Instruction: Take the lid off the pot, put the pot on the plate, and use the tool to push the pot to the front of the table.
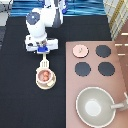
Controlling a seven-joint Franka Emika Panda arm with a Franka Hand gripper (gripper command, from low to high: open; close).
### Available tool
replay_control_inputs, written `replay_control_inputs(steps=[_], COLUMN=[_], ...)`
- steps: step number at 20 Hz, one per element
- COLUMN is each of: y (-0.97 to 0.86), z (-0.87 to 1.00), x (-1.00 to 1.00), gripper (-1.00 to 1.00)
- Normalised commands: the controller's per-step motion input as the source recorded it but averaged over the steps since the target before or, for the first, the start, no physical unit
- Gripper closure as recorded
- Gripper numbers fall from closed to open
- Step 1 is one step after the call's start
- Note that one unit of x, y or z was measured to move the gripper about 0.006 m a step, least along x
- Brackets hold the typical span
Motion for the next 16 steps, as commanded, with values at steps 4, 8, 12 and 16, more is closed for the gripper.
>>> replay_control_inputs(steps=[4, 8, 12, 16], y=[0.59, 0.72, 0.57, 0.03], z=[0.13, 0.02, 0.01, 0.14], x=[0.73, 0.63, 0.79, 1.0], gripper=[1.0, 1.0, 1.0, 1.0])
